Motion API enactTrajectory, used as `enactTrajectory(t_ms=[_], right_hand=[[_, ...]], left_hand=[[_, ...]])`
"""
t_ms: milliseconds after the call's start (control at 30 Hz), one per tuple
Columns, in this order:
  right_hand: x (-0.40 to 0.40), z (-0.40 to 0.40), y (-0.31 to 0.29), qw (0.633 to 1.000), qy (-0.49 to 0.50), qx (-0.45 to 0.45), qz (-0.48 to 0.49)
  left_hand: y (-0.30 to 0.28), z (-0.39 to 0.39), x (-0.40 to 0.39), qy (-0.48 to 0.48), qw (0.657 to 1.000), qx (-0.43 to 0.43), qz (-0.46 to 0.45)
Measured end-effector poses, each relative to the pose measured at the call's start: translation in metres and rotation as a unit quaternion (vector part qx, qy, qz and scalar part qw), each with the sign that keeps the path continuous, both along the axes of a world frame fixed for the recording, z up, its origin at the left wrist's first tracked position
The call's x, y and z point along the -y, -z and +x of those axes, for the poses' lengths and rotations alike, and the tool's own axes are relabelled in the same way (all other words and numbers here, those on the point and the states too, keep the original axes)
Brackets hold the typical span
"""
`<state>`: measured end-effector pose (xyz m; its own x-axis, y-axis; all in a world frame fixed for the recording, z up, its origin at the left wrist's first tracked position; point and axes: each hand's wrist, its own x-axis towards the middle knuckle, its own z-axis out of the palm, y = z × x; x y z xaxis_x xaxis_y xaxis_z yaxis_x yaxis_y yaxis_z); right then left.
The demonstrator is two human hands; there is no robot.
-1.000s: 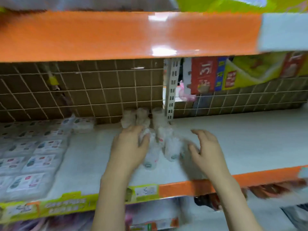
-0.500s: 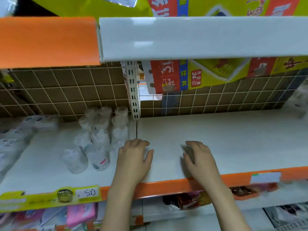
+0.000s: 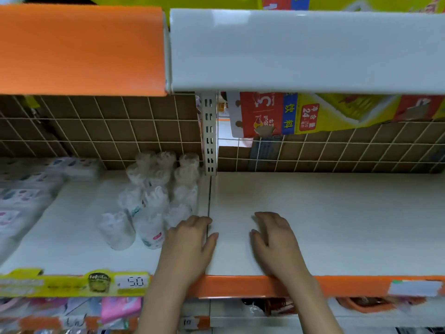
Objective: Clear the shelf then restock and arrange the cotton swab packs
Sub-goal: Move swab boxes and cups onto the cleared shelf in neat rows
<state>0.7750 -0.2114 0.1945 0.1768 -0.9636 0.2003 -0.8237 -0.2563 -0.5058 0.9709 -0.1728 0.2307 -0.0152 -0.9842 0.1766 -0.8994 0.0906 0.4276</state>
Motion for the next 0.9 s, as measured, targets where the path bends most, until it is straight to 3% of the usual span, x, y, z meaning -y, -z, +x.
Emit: enactTrajectory(t_ms=[200, 500, 733, 900], right_hand=[[0.007, -0.022, 0.003, 1.0, -0.021, -0.005, 0.016], [0.02, -0.11, -0.009, 0.996, -0.082, -0.017, 0.011], [0.013, -0.186, -0.004, 0.996, -0.073, -0.03, 0.033], [0.012, -0.217, 0.0, 0.998, -0.038, -0.023, 0.034]], left_hand=[[0.015, -0.024, 0.0, -0.008, 1.0, 0.015, 0.011], [0.018, -0.091, 0.007, -0.115, 0.993, -0.003, 0.02], [0.029, -0.194, 0.007, -0.085, 0.995, 0.016, 0.055], [0.028, -0.221, 0.021, -0.071, 0.996, 0.026, 0.046]])
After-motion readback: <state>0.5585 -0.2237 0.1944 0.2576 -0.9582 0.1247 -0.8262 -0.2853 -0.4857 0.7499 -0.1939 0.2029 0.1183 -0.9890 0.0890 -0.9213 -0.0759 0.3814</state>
